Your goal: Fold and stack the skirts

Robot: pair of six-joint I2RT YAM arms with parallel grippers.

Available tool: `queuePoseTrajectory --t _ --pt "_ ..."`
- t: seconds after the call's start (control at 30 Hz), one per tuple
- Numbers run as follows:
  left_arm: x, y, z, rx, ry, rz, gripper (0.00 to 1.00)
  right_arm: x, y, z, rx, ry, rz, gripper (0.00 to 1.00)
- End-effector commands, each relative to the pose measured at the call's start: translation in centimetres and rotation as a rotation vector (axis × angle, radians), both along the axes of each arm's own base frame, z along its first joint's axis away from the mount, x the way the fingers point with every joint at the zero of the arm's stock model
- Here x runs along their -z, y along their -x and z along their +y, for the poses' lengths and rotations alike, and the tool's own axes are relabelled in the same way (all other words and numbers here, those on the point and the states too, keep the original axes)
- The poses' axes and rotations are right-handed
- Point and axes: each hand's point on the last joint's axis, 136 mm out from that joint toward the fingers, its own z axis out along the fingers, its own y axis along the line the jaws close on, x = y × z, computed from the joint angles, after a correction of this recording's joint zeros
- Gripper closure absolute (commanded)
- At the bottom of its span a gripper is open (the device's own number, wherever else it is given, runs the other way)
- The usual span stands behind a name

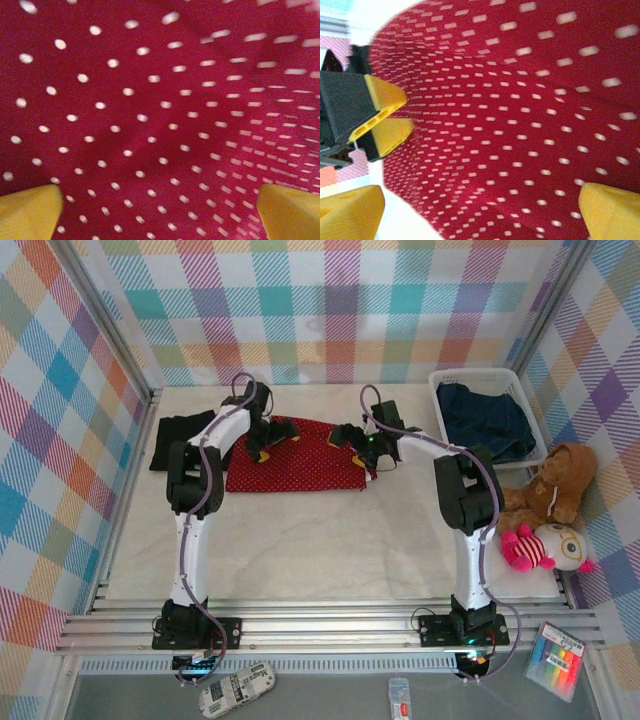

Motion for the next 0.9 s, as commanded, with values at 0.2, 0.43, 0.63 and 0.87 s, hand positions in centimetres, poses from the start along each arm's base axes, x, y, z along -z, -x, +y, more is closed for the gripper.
queuePoseTrajectory --t 0.2,0.43,0.63,0.87 --pt "-0.9 3.7 -3.6 0.089 0.043 0.057 0.00 0.2 1.8 -6.4 0.115 0.044 0.047 0.01" --pt "-7.2 5.2 -7.3 0.165 0.154 -0.041 0.00 -1.7 5.7 -10.3 0.268 0.135 0.036 0.01" --pt "-8.0 5.3 -8.5 0.179 0.119 -0.075 0.02 -0.7 7.9 -10.0 0.350 0.008 0.100 0.00" --pt "-6.7 -0.2 -12.3 0.168 0.254 -0.131 0.05 0.1 8.7 -8.7 0.380 -0.076 0.123 0.14"
